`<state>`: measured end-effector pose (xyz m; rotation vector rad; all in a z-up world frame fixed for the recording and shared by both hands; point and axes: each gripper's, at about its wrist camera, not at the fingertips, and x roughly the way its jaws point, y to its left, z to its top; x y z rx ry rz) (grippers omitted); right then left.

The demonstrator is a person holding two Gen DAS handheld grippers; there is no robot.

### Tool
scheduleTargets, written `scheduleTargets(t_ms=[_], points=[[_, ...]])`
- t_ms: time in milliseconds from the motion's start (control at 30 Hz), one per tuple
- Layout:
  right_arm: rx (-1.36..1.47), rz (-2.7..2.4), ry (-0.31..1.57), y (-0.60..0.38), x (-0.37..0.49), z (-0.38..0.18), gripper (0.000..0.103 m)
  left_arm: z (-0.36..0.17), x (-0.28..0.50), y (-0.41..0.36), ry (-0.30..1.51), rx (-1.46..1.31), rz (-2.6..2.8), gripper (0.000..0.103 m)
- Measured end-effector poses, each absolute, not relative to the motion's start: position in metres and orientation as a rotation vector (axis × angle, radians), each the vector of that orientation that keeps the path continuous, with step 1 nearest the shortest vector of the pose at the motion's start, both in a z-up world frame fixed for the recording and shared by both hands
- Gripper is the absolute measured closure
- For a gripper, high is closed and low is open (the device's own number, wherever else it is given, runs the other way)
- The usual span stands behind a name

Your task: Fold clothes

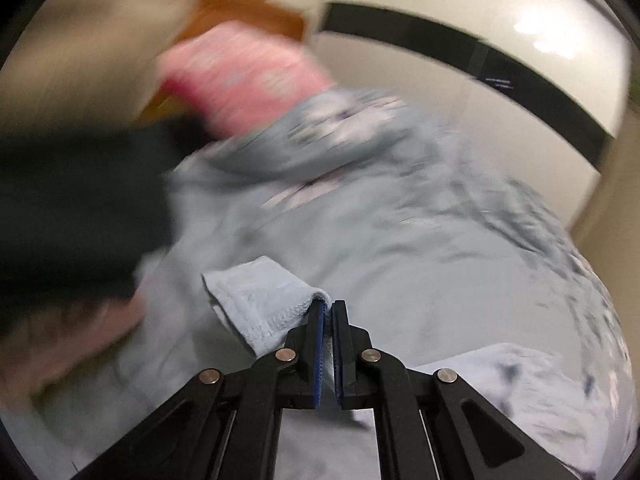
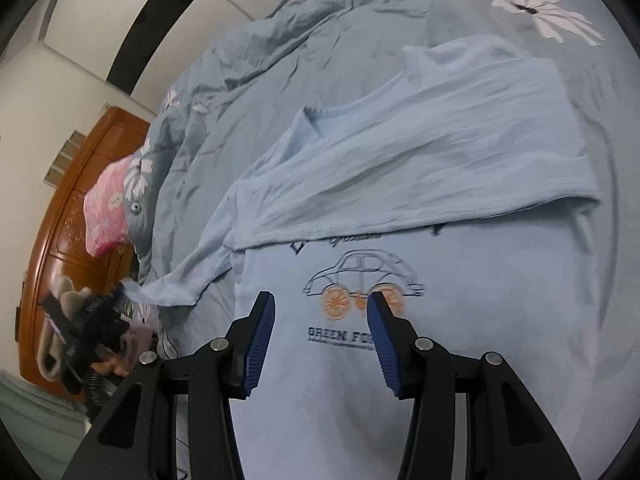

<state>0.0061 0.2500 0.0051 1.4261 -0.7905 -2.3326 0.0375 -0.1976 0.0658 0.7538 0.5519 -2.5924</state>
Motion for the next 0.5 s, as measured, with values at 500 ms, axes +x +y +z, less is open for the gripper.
scheduleTargets(t_ms=[500], points=[[1.396,-2.477,-1.086,0.374,0.045,0.001,0.054,0.111,-0.04,0.098,-0.017,1.058,-3.373,0.099]])
